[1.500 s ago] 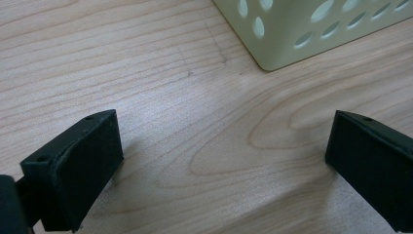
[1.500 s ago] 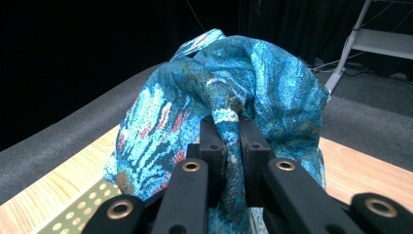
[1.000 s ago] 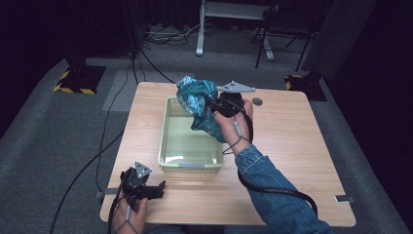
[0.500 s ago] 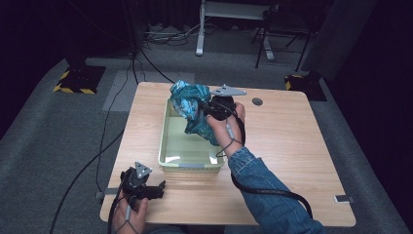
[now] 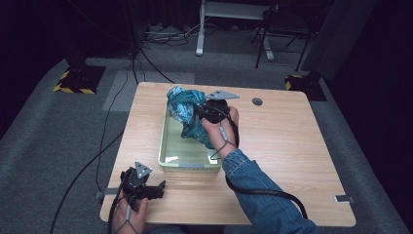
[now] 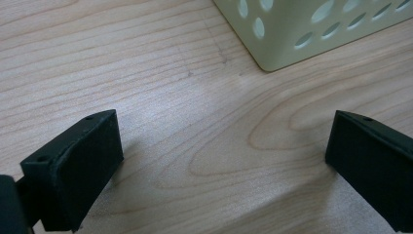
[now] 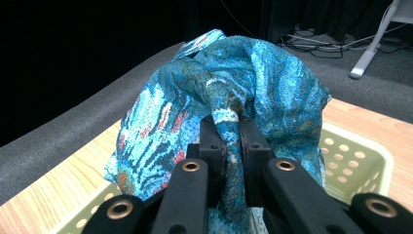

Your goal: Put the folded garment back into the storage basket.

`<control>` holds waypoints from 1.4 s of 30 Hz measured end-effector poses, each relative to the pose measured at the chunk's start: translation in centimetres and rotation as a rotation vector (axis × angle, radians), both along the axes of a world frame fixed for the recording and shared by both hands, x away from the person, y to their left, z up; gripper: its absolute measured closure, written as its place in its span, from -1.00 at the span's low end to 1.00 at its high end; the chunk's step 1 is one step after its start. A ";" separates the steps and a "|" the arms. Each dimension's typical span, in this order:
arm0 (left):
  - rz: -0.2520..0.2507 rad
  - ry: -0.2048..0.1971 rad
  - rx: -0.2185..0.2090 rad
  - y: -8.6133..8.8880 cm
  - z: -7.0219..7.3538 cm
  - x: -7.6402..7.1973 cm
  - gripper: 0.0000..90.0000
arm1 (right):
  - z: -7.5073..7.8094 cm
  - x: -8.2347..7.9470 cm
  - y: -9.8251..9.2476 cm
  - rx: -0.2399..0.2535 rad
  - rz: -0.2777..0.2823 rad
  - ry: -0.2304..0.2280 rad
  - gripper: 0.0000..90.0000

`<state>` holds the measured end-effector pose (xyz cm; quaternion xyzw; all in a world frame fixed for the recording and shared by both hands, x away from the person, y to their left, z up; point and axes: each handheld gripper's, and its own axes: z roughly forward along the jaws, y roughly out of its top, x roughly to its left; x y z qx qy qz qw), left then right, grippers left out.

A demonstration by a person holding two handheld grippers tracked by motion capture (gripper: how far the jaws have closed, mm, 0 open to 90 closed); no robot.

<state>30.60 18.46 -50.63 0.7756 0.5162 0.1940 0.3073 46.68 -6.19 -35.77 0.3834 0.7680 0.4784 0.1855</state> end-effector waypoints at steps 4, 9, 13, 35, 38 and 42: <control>0.000 0.000 0.000 0.0 0.0 0.0 -0.99 | -0.5 0.2 0.2 -0.001 -0.003 0.014 0.85; 0.000 0.000 0.000 0.0 0.0 0.0 -0.99 | -1.2 0.4 0.4 -0.007 -0.009 0.033 0.85; 0.000 0.000 -0.001 0.0 0.0 0.0 -0.99 | -1.8 0.5 0.4 -0.007 -0.010 0.048 0.85; 0.000 0.001 -0.001 0.0 0.0 0.0 -0.99 | -2.0 1.0 -1.1 0.046 0.048 0.085 -0.40; -0.001 0.000 0.000 0.0 0.0 0.1 -0.99 | -1.6 0.8 -1.4 0.049 0.059 0.075 -0.41; -0.002 0.001 -0.001 0.0 0.0 0.1 -0.99 | -0.7 0.5 -2.0 0.046 0.088 0.060 -0.42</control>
